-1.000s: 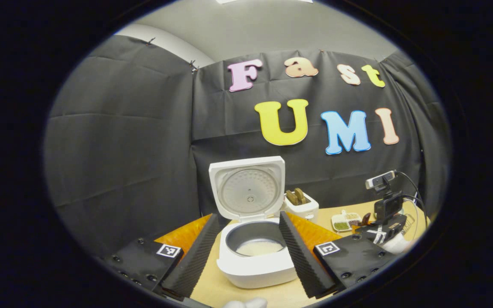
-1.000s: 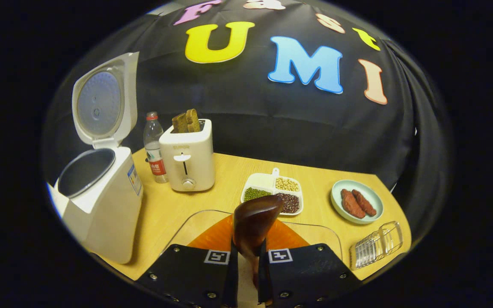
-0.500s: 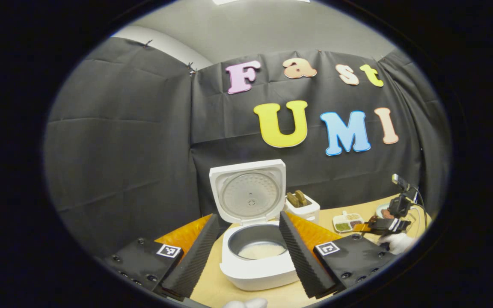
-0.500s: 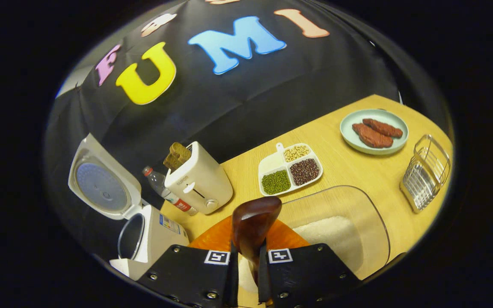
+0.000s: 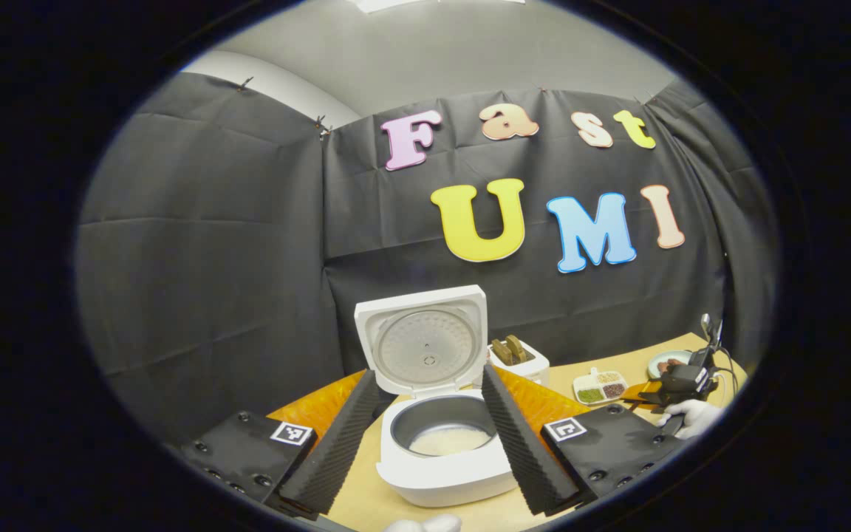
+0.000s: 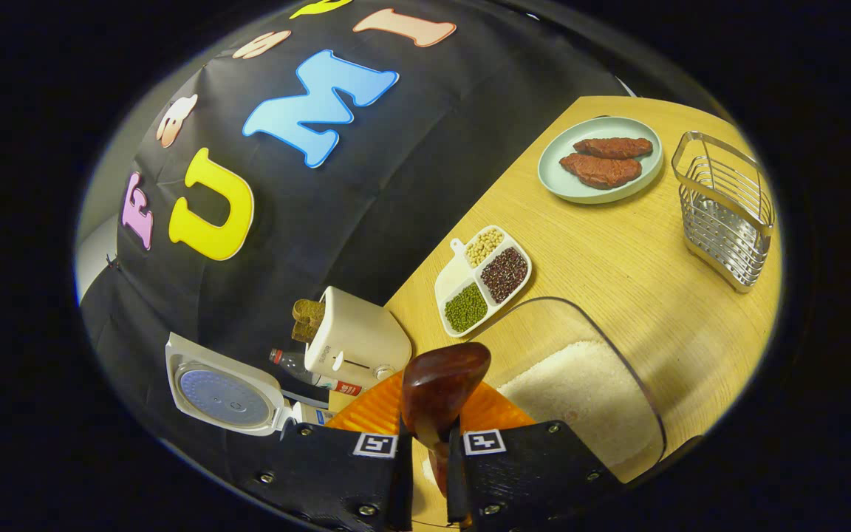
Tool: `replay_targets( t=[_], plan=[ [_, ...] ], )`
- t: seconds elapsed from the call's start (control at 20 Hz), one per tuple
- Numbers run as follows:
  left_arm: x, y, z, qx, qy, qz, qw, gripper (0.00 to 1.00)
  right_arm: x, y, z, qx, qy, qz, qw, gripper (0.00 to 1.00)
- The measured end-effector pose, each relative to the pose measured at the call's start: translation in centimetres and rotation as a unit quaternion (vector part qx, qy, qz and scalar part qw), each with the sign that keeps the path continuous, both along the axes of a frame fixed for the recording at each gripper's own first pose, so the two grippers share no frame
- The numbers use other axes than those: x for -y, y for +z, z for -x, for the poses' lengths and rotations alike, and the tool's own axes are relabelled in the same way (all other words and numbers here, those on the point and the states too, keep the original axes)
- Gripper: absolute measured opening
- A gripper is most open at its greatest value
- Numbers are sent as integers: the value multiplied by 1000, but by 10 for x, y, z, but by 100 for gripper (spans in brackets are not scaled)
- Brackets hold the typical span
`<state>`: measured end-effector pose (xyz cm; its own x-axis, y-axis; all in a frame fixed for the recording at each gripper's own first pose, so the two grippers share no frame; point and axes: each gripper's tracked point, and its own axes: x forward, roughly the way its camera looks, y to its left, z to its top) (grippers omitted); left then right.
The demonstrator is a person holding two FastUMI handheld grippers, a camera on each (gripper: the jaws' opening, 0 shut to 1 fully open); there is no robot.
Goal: Close the left gripper, press the button to open the rice cooker; take a wooden spoon from the chopstick holder with the right hand, scoop a spoonful of rice and pour it into the rice cooker, then put the wooden spoon back into the chopstick holder.
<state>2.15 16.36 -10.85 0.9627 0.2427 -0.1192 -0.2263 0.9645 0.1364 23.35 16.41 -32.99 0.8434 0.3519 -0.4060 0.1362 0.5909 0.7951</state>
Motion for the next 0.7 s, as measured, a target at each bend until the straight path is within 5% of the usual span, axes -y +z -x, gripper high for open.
replay_targets(
  t=[0.3,0.7],
  plan=[
    [9,9,-2,4,-5,-2,1000,100,42,18,-2,3,-50,-78,996,18],
    [11,9,-3,4,-11,1,1000,100,69,43,8,14,-75,-116,990,18]
  ],
)
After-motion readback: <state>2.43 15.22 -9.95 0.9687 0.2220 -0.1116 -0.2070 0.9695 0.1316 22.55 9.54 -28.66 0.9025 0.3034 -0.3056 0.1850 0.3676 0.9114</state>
